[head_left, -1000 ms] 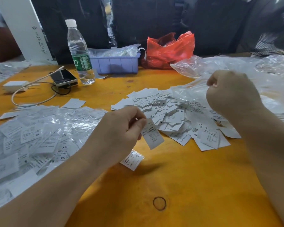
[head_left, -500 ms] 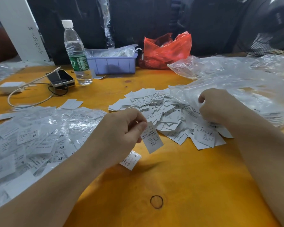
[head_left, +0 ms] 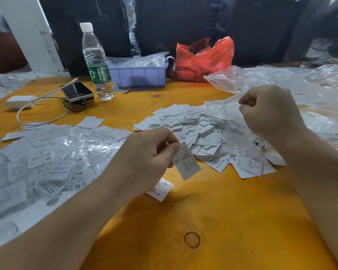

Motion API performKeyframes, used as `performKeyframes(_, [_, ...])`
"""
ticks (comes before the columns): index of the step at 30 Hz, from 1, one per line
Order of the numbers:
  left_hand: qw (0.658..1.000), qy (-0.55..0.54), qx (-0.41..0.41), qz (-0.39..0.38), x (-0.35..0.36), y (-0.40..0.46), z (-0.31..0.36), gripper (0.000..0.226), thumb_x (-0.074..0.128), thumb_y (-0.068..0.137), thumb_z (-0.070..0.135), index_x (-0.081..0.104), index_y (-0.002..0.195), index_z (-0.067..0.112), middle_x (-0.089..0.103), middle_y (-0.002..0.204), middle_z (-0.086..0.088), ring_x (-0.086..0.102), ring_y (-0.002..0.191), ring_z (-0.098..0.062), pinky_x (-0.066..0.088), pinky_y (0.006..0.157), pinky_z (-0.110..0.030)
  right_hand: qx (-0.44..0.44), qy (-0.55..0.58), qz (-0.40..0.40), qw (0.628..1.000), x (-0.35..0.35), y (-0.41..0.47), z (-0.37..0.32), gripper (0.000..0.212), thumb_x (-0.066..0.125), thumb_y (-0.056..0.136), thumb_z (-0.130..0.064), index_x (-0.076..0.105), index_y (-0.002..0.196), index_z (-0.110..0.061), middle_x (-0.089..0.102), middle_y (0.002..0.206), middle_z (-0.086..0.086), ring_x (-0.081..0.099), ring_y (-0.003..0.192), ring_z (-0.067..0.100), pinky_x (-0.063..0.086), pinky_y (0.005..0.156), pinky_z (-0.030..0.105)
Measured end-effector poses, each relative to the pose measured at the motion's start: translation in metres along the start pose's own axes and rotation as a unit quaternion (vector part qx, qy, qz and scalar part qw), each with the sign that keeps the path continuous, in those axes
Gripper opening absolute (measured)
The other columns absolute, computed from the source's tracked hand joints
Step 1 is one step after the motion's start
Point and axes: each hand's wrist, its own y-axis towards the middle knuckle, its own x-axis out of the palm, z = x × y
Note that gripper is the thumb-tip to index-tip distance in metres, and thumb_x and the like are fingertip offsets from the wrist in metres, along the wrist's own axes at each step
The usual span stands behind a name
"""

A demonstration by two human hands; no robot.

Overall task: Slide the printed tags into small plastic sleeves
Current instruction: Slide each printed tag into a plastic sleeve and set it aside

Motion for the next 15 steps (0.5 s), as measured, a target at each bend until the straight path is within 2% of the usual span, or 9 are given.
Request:
performKeyframes(3, [1.0, -0.002, -0.005, 0.0, 0.0, 0.0, 0.001, 0.019, 0.056, 0.095, 0.024, 0.065, 0.079, 0.029, 0.068, 0.072, 0.02, 0.058, 0.059, -0.018, 0.05, 0.056, -0.042, -0.021, 0.05, 0.023, 0.998, 0.0, -0.001, -0.004, 0.02, 0.058, 0.086, -0.004, 0.074, 0.099, -0.007, 0.07, 0.083, 0.007, 0.064, 0.08, 0.023, 0.054, 0.079, 0.034])
performKeyframes(6, [1.0, 0.0, -0.007, -0.004, 0.0, 0.0, 0.002, 0.02, 0.055, 0.096, 0.025, 0.064, 0.079, 0.031, 0.068, 0.072, 0.02, 0.059, 0.059, -0.019, 0.051, 0.056, -0.041, 0.016, 0.177, 0.024, 0.984, -0.004, -0.002, -0.013, 0.012, 0.066, 0.085, -0.01, 0.072, 0.092, -0.016, 0.068, 0.076, -0.004, 0.062, 0.067, 0.008, 0.054, 0.068, 0.023])
performKeyframes(8, [1.0, -0.001, -0.011, -0.004, 0.0, 0.0, 0.002, 0.02, 0.055, 0.096, 0.025, 0.064, 0.08, 0.03, 0.068, 0.073, 0.018, 0.059, 0.059, -0.017, 0.051, 0.055, -0.04, 0.042, 0.302, -0.013, 0.952, -0.008, -0.006, -0.023, 0.009, 0.072, 0.082, -0.01, 0.07, 0.087, -0.017, 0.069, 0.072, 0.0, 0.06, 0.055, 0.006, 0.05, 0.055, 0.018])
performKeyframes(10, [1.0, -0.002, -0.014, -0.001, 0.0, 0.0, 0.002, 0.019, 0.056, 0.096, 0.024, 0.065, 0.08, 0.029, 0.068, 0.072, 0.016, 0.06, 0.06, -0.015, 0.051, 0.056, -0.039, 0.053, 0.41, -0.074, 0.907, -0.01, -0.012, -0.035, 0.014, 0.075, 0.079, -0.005, 0.069, 0.088, -0.014, 0.068, 0.07, 0.007, 0.053, 0.047, 0.009, 0.045, 0.048, 0.018])
performKeyframes(12, [1.0, -0.006, -0.017, 0.002, 0.0, 0.0, 0.002, 0.018, 0.056, 0.096, 0.023, 0.065, 0.08, 0.029, 0.068, 0.07, 0.015, 0.061, 0.06, -0.012, 0.051, 0.057, -0.035, 0.05, 0.466, -0.14, 0.872, -0.008, -0.02, -0.045, 0.019, 0.078, 0.074, -0.006, 0.068, 0.088, -0.012, 0.068, 0.066, 0.007, 0.048, 0.046, 0.011, 0.041, 0.044, 0.02])
performKeyframes(15, [1.0, -0.009, -0.017, 0.002, 0.001, 0.001, 0.003, 0.018, 0.057, 0.095, 0.024, 0.065, 0.08, 0.029, 0.068, 0.068, 0.013, 0.06, 0.06, -0.012, 0.051, 0.057, -0.037, 0.049, 0.508, -0.215, 0.832, -0.004, -0.028, -0.055, 0.026, 0.078, 0.062, -0.021, 0.069, 0.086, -0.014, 0.064, 0.064, 0.009, 0.046, 0.05, 0.017, 0.039, 0.044, 0.023])
